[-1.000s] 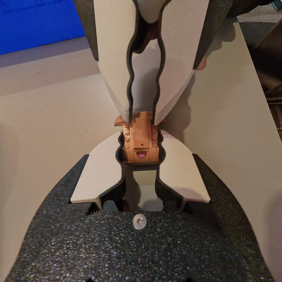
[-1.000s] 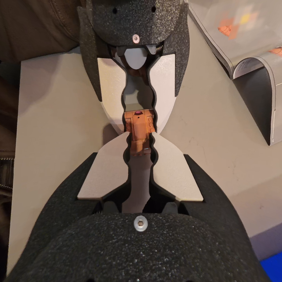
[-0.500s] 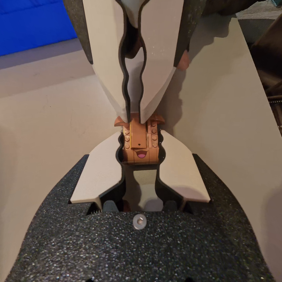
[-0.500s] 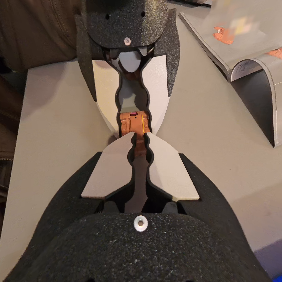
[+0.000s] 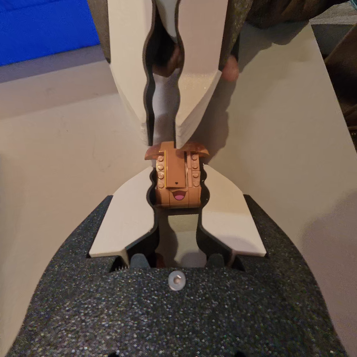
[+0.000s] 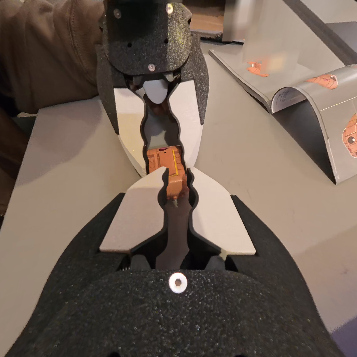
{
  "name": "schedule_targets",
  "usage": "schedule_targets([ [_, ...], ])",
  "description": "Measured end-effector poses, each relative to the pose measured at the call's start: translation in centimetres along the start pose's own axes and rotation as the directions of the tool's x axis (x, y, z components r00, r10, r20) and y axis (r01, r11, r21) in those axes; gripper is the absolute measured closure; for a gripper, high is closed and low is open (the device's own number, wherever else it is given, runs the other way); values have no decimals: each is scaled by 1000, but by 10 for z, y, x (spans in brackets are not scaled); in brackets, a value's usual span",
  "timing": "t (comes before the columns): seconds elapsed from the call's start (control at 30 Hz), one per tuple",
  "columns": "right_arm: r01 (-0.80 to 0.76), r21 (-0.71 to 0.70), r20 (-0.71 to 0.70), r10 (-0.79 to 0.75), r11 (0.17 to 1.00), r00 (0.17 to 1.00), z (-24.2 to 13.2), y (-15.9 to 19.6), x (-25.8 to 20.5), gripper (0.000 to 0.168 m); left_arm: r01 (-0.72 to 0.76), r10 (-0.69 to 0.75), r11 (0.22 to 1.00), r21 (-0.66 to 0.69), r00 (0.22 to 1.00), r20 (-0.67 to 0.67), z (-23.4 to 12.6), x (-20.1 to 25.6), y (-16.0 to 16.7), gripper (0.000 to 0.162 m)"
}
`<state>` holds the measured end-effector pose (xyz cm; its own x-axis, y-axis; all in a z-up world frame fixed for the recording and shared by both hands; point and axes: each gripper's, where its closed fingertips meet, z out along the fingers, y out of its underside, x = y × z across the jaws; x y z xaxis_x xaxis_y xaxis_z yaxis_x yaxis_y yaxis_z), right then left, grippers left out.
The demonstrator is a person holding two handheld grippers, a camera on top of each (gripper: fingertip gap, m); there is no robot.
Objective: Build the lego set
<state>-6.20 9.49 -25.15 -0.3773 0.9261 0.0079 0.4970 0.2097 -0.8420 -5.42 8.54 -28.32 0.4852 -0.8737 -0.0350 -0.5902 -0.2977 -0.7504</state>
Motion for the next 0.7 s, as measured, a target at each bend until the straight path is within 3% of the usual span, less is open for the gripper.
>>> schedule_targets([
  [0.37,39,26,-71,-37,999,997,9,4,5,141,-19,20,1000,-21,999,44,1,-4,-1,119],
  [0.7,58,61,-38,-55,997,998,7,2,-2,157,-27,28,999,-25,998,64,0,-5,-2,119],
])
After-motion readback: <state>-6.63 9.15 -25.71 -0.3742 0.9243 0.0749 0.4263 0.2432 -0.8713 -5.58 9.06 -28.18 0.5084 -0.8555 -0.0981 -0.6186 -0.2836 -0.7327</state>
